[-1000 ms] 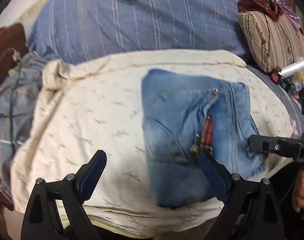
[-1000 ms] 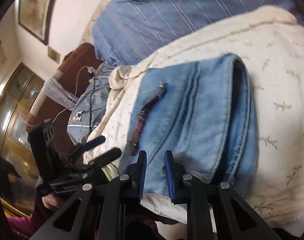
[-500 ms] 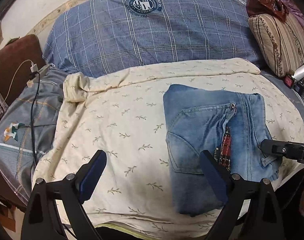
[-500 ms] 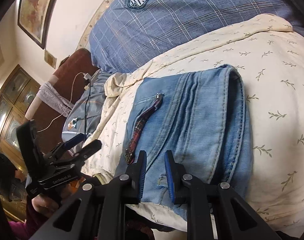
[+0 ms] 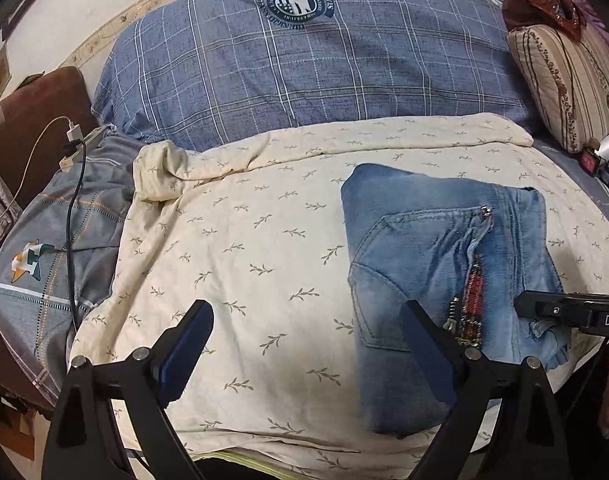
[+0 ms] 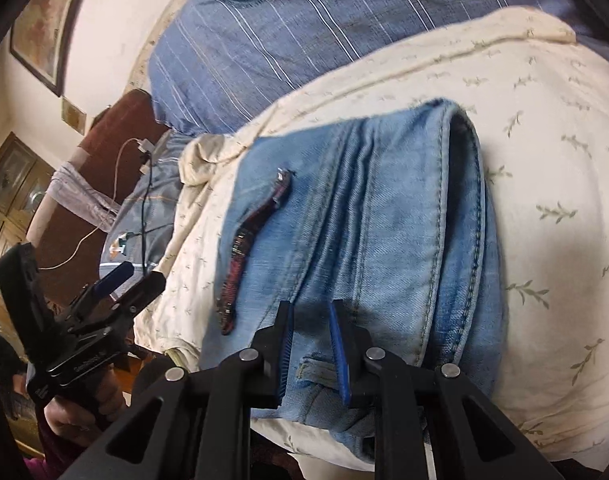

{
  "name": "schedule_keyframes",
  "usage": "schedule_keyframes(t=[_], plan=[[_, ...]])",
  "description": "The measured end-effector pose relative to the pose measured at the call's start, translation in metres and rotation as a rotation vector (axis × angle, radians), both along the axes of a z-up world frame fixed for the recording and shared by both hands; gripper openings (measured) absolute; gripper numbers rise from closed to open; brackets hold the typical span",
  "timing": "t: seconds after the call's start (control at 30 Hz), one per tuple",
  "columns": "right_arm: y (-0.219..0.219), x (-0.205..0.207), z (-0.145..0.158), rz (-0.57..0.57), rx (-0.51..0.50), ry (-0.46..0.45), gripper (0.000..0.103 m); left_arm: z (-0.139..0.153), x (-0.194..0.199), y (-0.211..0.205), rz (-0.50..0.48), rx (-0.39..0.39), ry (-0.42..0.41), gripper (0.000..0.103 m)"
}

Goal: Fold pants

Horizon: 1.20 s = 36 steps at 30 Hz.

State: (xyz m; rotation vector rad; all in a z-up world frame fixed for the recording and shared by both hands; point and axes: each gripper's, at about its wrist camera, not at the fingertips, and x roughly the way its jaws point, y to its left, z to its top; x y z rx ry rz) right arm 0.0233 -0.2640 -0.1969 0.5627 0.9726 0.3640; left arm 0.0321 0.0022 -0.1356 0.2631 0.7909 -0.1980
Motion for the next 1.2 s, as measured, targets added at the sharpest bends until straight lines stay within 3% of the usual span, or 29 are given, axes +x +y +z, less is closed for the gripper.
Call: schedule_keyframes(t=[0.37, 0.63, 0.9, 1.2], plan=[[0.001, 0.003, -0.006, 0.003, -0.007, 0.011, 0.022, -0.054, 0.017, 0.008, 0.032, 0.051, 0.15, 0.095], [0.0, 0.003, -0.006, 0.002, 0.001, 0.014, 0.022, -0.052, 0.022, 0.016, 0.055, -0.018, 0.194, 0.095], [-0.003, 0.003, -0.006, 0.004, 0.007, 0.015, 0.022, -0.038, 0.023, 0.024, 0.063, -0.092, 0.149, 0.095], [0.0, 0.001, -0.005, 0.004, -0.009, 0.002, 0.022, -0.052, 0.025, 0.018, 0.044, -0.066, 0.177, 0.095]])
